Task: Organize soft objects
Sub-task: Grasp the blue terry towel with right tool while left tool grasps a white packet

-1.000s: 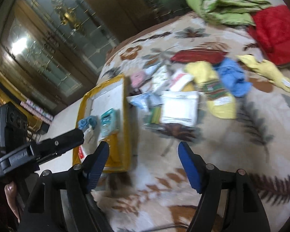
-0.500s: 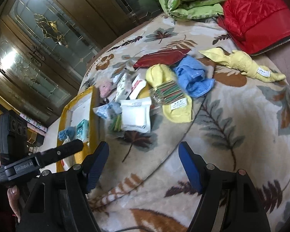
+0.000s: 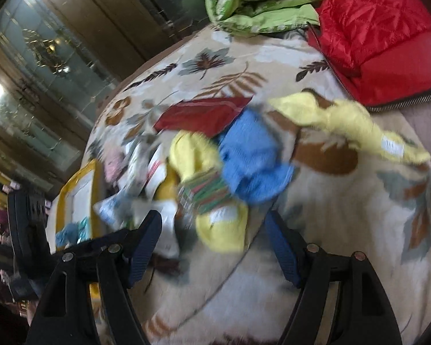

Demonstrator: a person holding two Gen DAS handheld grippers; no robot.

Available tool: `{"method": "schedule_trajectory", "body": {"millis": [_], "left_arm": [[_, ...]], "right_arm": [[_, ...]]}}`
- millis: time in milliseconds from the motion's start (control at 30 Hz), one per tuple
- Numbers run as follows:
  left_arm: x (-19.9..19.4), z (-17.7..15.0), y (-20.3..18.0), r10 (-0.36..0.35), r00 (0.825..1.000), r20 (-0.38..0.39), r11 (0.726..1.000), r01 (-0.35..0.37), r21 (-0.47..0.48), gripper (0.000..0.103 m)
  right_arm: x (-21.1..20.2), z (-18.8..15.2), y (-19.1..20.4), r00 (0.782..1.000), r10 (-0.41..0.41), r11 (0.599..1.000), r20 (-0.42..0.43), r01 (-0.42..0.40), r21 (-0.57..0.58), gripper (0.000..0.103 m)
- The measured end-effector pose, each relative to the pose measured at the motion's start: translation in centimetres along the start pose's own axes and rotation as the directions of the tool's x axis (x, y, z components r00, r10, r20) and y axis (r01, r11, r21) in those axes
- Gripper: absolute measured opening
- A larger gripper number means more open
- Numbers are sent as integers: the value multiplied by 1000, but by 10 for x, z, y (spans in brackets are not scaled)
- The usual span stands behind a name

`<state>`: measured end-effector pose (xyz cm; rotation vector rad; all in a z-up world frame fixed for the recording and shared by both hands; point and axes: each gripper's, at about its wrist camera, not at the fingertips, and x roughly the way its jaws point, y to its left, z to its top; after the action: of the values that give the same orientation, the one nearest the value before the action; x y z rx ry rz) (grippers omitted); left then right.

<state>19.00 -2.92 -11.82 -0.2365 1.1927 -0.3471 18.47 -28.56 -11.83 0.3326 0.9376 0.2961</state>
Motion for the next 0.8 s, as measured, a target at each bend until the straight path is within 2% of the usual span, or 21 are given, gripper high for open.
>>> {"method": "schedule_trajectory", "body": {"millis": [133, 300, 400, 433, 467, 533, 600, 700, 800], "left_arm": [[22, 8, 2, 16, 999, -44, 1000, -17, -21, 59], [25, 7, -6, 43, 999, -17, 999, -42, 33, 61], [22, 1, -5, 34, 999, -2, 998, -34, 44, 51], [20, -2, -3, 16, 1000, -2, 999, -16, 36, 42], [17, -5, 0, -14, 1000, -7, 1000, 14, 20, 40], [15, -11, 7, -82, 996, -21, 996, 82, -22, 30], [12, -15, 10, -106, 994, -13, 994, 105, -33, 25], [0, -18, 18, -208, 978, 7, 974, 208, -89, 11], [-12, -22, 20, -242, 970, 20, 964, 242, -106, 9]], "right_arm": [[17, 27, -1, 998, -66, 998, -3, 66, -17, 75], [46, 52, -10, 986, -163, 987, -27, 162, -17, 75], [60, 50, -17, 984, -170, 985, -59, 170, -7, 74], [61, 48, -19, 983, -175, 985, -64, 175, -2, 70], [63, 44, -21, 981, -179, 984, -68, 180, 0, 64], [61, 37, -23, 988, -138, 990, -76, 139, 18, 44], [54, 33, -20, 986, -154, 988, -60, 155, 16, 41], [36, 25, -13, 988, -150, 988, -25, 150, 22, 39], [16, 12, -10, 990, -139, 989, 4, 138, 45, 38]]}}
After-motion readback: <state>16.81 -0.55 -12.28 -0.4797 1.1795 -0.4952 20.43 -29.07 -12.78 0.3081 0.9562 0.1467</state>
